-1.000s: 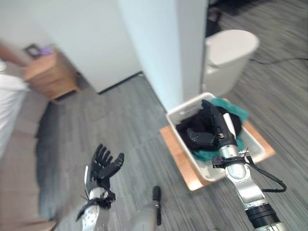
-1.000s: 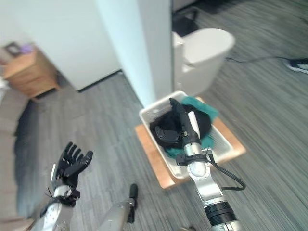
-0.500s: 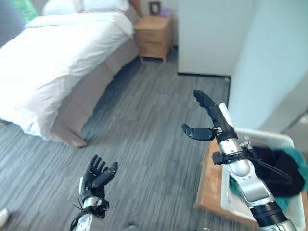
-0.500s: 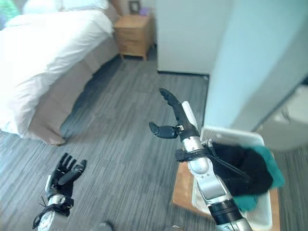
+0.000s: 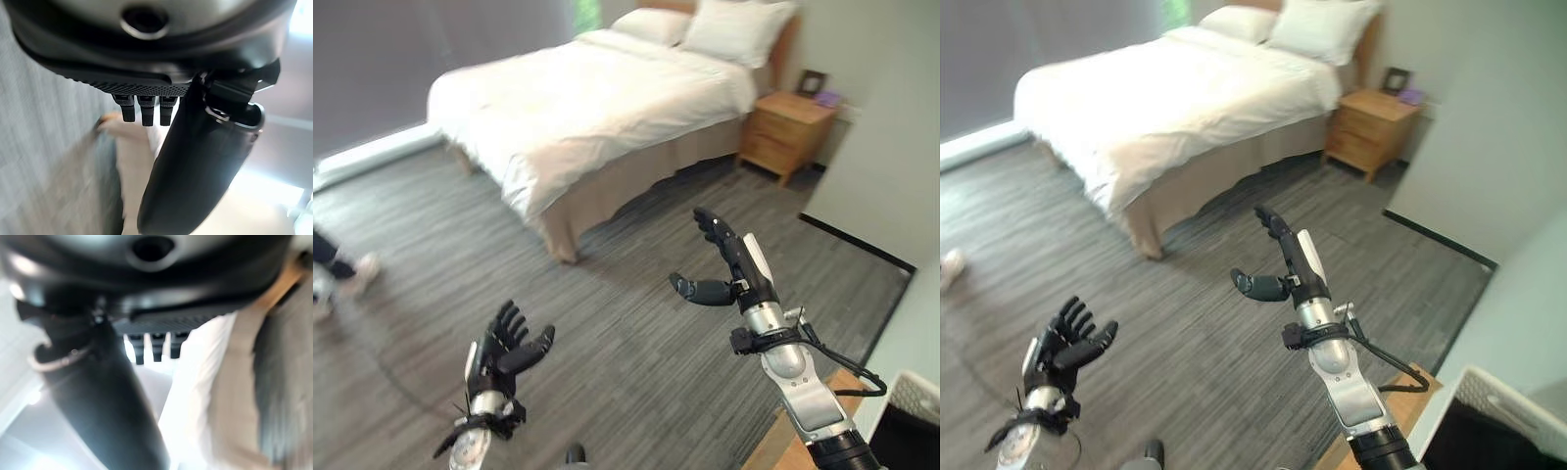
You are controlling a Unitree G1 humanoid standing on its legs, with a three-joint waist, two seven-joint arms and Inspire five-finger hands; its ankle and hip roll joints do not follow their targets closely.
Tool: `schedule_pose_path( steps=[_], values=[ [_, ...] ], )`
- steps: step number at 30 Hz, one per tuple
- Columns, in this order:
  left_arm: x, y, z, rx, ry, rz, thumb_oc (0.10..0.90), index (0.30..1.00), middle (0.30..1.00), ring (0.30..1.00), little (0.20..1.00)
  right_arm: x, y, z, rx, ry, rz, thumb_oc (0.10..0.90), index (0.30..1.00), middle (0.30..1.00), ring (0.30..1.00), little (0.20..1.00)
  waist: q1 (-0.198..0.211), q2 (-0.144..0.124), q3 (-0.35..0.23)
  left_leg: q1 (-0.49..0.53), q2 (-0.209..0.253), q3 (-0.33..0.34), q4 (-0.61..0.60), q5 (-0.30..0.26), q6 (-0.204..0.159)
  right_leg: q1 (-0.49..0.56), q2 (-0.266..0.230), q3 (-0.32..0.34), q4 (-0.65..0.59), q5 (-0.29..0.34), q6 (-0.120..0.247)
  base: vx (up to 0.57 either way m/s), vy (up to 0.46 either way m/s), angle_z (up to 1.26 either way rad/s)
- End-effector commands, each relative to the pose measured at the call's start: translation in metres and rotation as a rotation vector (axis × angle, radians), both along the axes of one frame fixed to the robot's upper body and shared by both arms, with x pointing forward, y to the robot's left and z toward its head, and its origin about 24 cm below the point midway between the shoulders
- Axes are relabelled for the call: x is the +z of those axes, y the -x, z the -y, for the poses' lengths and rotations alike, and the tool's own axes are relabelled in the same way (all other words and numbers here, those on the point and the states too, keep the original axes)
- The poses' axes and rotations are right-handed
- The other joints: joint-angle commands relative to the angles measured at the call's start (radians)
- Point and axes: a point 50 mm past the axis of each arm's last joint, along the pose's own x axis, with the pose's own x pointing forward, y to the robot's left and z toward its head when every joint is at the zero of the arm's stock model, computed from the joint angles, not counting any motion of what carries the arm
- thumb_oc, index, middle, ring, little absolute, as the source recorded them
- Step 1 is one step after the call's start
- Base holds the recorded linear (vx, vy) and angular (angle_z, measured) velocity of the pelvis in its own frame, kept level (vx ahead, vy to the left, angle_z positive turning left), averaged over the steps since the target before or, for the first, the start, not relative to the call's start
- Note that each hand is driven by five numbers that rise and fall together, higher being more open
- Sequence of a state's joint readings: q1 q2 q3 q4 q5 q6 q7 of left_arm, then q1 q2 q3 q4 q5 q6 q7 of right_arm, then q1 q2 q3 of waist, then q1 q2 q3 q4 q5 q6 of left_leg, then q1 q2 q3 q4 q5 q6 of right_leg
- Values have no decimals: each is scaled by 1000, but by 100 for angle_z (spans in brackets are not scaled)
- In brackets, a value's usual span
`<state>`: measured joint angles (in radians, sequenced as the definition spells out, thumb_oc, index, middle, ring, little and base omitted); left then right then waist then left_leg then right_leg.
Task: Pick up bed clothes into laundry basket.
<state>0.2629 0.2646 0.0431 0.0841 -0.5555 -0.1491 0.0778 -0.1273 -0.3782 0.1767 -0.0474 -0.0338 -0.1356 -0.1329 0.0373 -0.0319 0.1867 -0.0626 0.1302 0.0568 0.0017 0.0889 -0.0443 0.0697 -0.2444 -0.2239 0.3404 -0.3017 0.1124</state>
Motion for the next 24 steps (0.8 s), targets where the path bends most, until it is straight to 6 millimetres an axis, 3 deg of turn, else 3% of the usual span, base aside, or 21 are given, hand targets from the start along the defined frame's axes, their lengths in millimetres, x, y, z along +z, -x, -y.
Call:
schedule_pose_path(
  steps=[1,5,7,10,14,16,18,21,23,24],
  values=[
    [52,-12,-7,-36,-123,255,800,900,900,900,900,73,-11,-15,66,-61,347,800,900,900,900,900,-18,-15,35,143,-106,-78,-15,-128,1,-154,78,88,-180,278,16,52,112,116],
    [56,-17,-3,-62,-113,280,800,900,900,900,900,79,-13,-17,68,-67,374,800,900,900,900,900,-32,-21,43,139,-157,-179,-26,-124,19,-175,152,187,-211,294,-1,42,35,128],
    [55,-18,-2,-69,-117,276,800,900,900,900,900,81,-14,-20,78,-77,382,800,900,900,900,900,-27,-26,33,132,-183,-206,-24,-130,30,-139,145,199,-259,305,-14,82,-19,105],
    [52,-12,-10,-33,-117,260,800,900,900,900,900,82,-18,-28,114,-82,374,800,900,900,900,900,-13,-15,6,131,-183,-202,-9,-135,31,-114,129,187,-290,327,-16,134,-50,70],
    [54,-5,-22,10,-122,266,800,900,900,900,900,83,-17,-36,161,-106,372,800,900,900,900,900,13,-5,-7,109,-194,-208,103,-194,14,-69,125,172,-362,333,-20,124,-68,-9],
    [57,-3,-28,24,-131,278,800,900,900,900,900,81,-17,-37,172,-101,363,800,900,900,900,900,27,2,-3,83,-193,-196,199,-236,-17,-22,132,150,-409,312,-30,67,-57,9],
    [67,-9,-37,60,-161,315,800,900,900,900,900,78,-19,-32,155,-122,342,800,900,900,900,900,51,4,39,-50,-190,-174,405,-160,-78,16,115,114,-423,305,-44,-103,-40,21],
    [76,-21,-37,116,-229,325,800,900,900,900,900,64,-16,-27,151,-212,258,800,900,900,900,900,53,-16,37,-82,-154,-48,355,-190,-45,25,106,83,-428,290,-31,23,-22,51],
    [74,-16,-51,166,-296,285,800,900,900,900,900,55,-14,-6,79,-195,224,800,900,900,900,900,53,-7,10,-7,-135,-15,196,-191,0,26,111,39,-424,291,-17,86,54,64],
    [70,-13,-54,180,-291,260,800,900,900,900,900,51,-10,1,53,-190,204,800,900,900,900,900,55,-8,5,1,-144,-24,185,-184,6,28,104,22,-414,299,-16,91,60,79]
  ],
)
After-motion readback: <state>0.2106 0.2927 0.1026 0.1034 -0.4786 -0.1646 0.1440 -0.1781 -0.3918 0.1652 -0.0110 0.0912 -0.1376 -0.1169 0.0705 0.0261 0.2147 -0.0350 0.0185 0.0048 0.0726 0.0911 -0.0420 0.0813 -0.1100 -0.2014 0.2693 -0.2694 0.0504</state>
